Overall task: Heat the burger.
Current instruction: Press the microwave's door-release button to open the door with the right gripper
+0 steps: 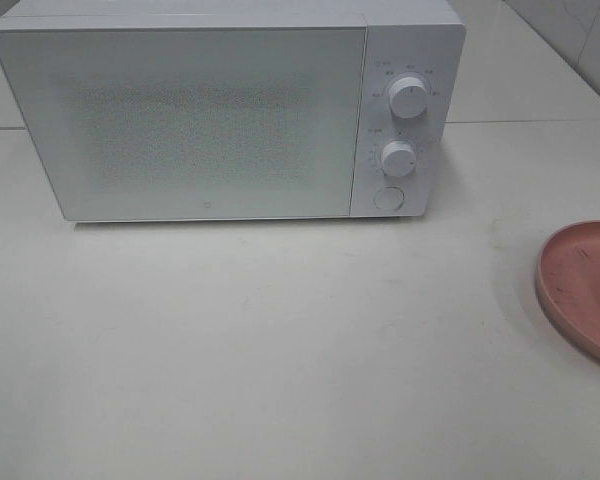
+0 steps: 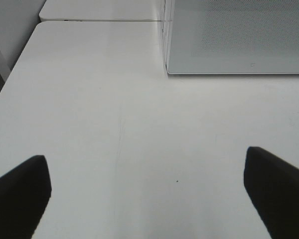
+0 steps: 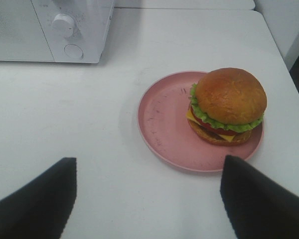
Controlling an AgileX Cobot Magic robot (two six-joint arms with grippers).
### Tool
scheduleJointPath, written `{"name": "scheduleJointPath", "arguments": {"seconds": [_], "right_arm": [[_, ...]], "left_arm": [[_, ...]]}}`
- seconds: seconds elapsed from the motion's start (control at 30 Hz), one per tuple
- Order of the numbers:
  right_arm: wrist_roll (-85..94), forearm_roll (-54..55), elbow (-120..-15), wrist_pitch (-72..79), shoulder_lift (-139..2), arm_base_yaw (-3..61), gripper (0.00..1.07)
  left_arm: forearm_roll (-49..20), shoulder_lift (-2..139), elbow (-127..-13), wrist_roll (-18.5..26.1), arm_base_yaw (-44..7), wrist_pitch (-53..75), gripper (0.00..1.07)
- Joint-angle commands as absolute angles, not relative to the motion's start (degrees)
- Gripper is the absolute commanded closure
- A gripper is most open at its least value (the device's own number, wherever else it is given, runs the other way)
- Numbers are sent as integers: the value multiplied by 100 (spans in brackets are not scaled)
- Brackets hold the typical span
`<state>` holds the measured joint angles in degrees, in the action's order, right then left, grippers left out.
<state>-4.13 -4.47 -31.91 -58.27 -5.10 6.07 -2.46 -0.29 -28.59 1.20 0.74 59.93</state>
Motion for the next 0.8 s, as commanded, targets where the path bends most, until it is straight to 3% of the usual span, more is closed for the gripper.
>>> {"name": "scheduleJointPath", "arguments": {"seconds": [0.03, 0.8], "right_arm": [[-395, -413, -3272, -5609, -842, 584, 31], [-395, -395, -3266, -4211, -2613, 584, 31]], "left_arm": [[-235, -149, -2848, 115, 52, 5959, 1], [-235, -149, -2848, 115, 52, 5959, 1]]}}
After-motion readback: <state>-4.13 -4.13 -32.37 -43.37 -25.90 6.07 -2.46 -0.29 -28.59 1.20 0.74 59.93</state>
